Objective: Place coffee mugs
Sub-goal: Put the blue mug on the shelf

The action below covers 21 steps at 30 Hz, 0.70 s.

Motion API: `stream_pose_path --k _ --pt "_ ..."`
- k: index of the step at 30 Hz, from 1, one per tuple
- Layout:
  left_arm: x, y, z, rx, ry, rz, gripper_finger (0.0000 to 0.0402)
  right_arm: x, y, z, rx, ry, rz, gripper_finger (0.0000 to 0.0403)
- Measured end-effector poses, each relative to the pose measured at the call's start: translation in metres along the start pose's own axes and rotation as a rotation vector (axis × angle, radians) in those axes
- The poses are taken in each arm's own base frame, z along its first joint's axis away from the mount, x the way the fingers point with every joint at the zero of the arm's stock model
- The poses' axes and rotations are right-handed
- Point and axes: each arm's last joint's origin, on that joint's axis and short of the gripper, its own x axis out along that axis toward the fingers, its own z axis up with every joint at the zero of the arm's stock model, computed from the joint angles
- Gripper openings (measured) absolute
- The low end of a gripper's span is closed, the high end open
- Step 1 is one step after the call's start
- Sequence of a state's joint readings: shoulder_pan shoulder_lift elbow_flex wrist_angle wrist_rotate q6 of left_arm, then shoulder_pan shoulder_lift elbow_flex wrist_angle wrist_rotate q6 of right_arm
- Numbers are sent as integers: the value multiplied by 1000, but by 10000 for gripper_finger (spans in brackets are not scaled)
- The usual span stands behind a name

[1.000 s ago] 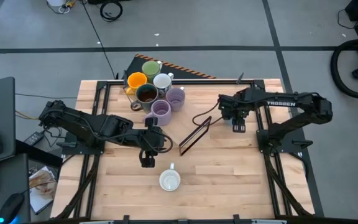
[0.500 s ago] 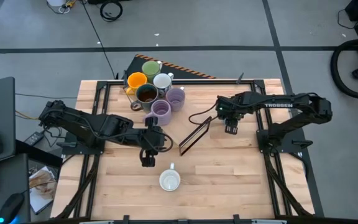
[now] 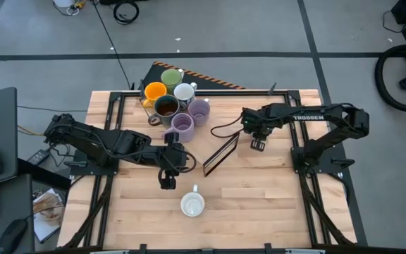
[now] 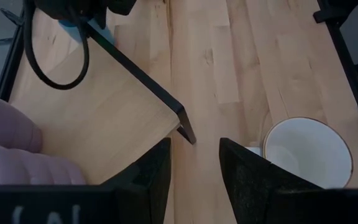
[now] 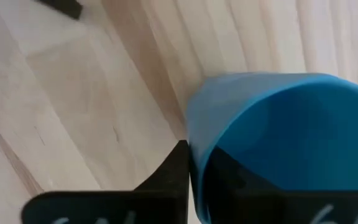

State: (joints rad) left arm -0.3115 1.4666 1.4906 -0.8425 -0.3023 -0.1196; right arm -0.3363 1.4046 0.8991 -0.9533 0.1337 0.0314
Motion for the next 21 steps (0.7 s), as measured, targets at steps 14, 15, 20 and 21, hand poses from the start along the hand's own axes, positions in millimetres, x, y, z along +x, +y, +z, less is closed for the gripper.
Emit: stream_pose_path --k 14,15,20,21 --pt "0 0 0 -1 -1 0 141 -34 -3 13 -61 -45 0 28" --pt "0 0 0 -4 -1 0 141 -38 -4 15 -46 -56 1 28" --pt "0 0 0 -7 -2 0 141 -62 -7 23 64 -96 5 28" --pt "0 0 0 -8 -5 -1 141 -69 -8 26 88 -121 7 28"
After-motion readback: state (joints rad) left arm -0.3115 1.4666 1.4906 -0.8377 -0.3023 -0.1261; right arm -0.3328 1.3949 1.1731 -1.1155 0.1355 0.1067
